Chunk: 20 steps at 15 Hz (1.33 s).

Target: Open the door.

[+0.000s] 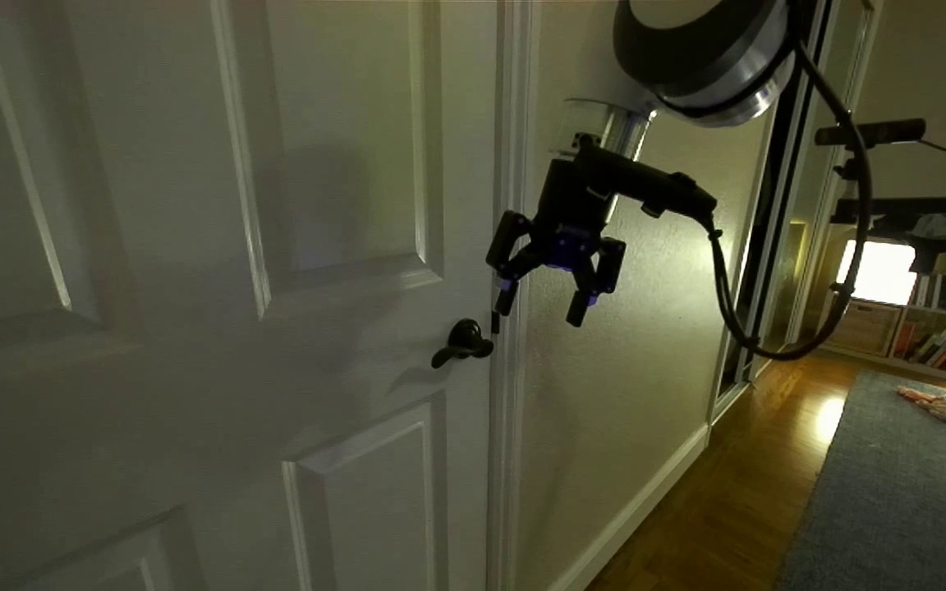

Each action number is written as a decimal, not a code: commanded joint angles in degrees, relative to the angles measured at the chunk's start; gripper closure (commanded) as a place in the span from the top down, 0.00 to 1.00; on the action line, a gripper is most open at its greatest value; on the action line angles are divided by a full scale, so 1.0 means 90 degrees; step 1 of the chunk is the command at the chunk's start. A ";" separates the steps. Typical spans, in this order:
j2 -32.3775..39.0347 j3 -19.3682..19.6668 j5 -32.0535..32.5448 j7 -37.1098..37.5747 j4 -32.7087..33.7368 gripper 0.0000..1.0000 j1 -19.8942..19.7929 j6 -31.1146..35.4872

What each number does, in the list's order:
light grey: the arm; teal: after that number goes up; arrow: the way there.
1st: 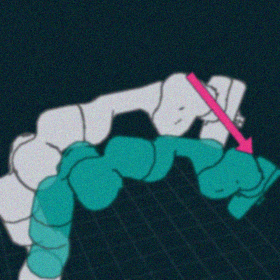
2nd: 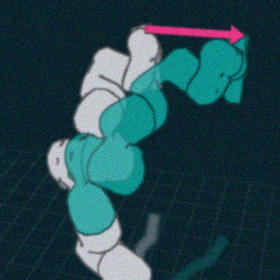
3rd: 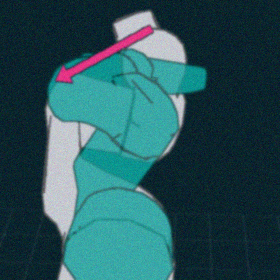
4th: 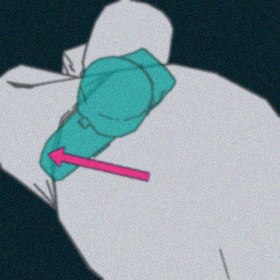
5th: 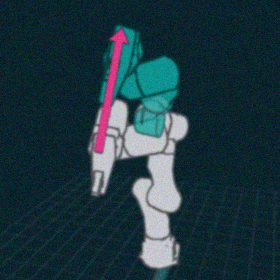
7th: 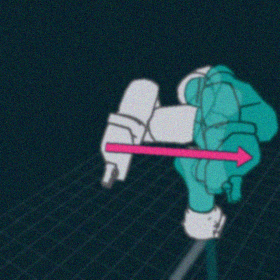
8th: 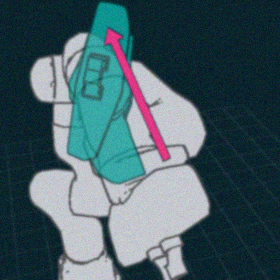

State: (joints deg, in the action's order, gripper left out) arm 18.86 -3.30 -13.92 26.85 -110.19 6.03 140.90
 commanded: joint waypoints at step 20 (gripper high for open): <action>0.1839 0.0323 -0.0395 0.2283 0.1069 1.00 0.0404 0.2305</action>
State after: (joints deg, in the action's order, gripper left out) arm 34.38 -1.48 -15.83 44.79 -101.79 8.48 158.92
